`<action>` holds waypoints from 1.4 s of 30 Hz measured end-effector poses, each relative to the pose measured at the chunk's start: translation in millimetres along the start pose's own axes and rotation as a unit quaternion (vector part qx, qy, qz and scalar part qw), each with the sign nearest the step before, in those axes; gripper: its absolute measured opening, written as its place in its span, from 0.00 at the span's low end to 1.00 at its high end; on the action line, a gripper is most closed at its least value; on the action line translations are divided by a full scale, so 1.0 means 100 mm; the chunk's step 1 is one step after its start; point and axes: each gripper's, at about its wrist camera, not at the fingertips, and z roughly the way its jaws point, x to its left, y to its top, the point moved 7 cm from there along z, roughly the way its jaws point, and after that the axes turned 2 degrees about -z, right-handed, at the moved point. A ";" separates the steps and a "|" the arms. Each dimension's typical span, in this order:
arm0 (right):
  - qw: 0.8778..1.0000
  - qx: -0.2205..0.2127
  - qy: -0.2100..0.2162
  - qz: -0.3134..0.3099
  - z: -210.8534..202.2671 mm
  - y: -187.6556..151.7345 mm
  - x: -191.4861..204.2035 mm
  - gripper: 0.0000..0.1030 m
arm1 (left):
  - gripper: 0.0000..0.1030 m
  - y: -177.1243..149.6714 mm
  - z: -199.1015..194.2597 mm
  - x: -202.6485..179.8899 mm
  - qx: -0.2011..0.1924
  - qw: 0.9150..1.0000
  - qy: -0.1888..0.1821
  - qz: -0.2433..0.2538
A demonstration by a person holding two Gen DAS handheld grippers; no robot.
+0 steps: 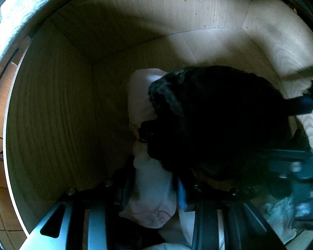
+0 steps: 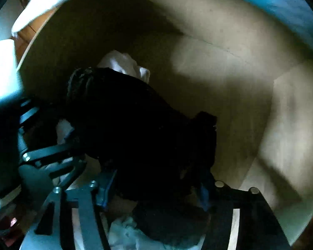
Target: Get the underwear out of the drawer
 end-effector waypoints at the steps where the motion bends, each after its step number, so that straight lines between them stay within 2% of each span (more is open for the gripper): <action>1: 1.000 -0.006 0.010 0.010 -0.06 -0.03 -0.02 0.57 | 0.33 0.00 0.00 0.00 0.000 1.000 0.000 0.000; 3: 0.999 -0.024 0.032 0.032 -0.24 -0.14 -0.06 0.56 | 0.33 0.00 0.00 0.00 0.000 1.000 0.000 0.000; 5: 0.998 -0.043 0.036 0.038 -0.44 -0.23 -0.08 0.54 | 0.33 0.00 0.00 0.00 0.000 1.000 0.000 0.000; 9: 0.995 -0.077 0.029 0.048 -0.90 -0.39 -0.13 0.52 | 0.34 0.00 0.00 0.00 0.000 1.000 0.000 0.000; 14: 0.994 -0.091 0.006 0.053 -1.20 -0.59 -0.14 0.51 | 0.34 -0.01 0.00 0.00 0.000 1.000 0.000 0.000; 21: 0.998 -0.035 -0.018 0.043 -0.82 -0.58 -0.16 0.53 | 0.34 -0.01 0.00 -0.01 0.000 1.000 0.000 0.000; 24: 0.999 -0.019 -0.034 0.016 -0.67 -0.54 -0.07 0.63 | 0.34 -0.01 0.00 -0.01 0.000 1.000 0.000 0.000; 26: 0.999 -0.016 -0.038 0.004 -0.60 -0.44 -0.03 0.77 | 0.34 -0.01 0.01 -0.01 0.000 1.000 0.000 0.000; 30: 0.997 0.031 -0.048 -0.046 -0.33 -0.32 0.02 0.87 | 0.34 -0.01 0.00 0.00 -0.001 1.000 0.000 0.000; 33: 0.992 0.046 -0.088 -0.077 -0.17 -0.25 0.00 0.88 | 0.34 -0.03 0.02 0.02 -0.001 1.000 0.001 0.000; 35: 0.992 0.038 -0.097 -0.068 -0.16 -0.23 -0.02 0.86 | 0.34 -0.03 0.02 0.04 -0.001 1.000 0.001 0.000; 36: 0.993 0.033 -0.097 -0.066 -0.17 -0.23 -0.03 0.84 | 0.34 -0.02 0.02 0.04 -0.001 1.000 0.001 0.000; 37: 0.992 0.022 -0.101 -0.066 -0.21 -0.23 -0.05 0.71 | 0.34 -0.02 0.03 0.03 -0.001 1.000 0.001 0.000; 42: 0.997 -0.014 -0.072 -0.035 -0.36 -0.35 -0.09 0.67 | 0.34 -0.04 0.02 0.03 -0.001 1.000 0.001 0.000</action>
